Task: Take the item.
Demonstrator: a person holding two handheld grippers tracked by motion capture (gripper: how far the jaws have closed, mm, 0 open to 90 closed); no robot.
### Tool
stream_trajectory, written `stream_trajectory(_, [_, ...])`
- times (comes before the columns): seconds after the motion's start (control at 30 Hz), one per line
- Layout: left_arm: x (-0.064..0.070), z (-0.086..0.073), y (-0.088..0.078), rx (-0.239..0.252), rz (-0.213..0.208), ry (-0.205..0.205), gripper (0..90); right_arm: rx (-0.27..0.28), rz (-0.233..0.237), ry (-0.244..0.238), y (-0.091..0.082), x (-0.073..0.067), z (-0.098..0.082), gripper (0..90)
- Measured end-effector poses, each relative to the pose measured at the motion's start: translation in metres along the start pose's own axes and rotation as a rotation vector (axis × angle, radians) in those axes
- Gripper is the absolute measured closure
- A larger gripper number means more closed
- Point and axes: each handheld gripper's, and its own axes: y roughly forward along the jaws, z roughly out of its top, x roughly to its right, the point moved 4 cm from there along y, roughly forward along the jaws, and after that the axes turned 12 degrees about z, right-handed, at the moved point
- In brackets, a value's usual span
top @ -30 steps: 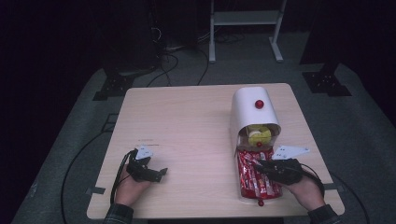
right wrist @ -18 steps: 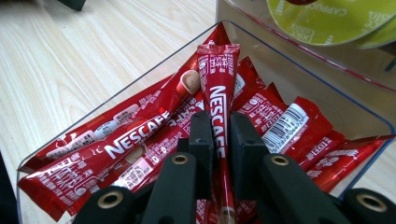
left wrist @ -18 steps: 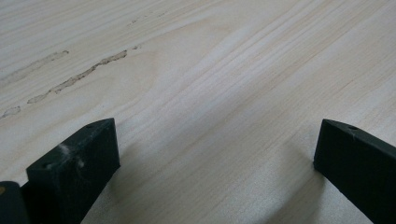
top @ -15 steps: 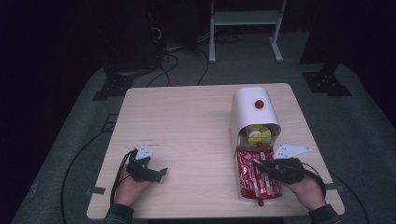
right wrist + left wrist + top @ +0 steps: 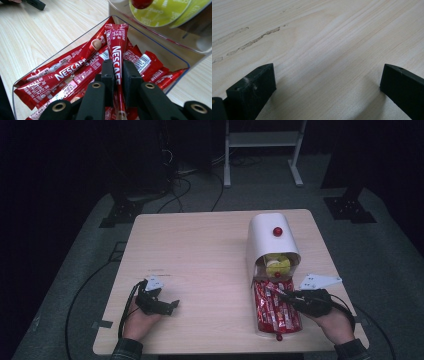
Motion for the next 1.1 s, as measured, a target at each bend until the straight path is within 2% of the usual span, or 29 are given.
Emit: stream_trajectory(1.1, [0.000,0.001,0.001,-0.001,-0.002,0.001,0.0,0.013,-0.060,0.033,-0.021,0.011,-0.011,80.0])
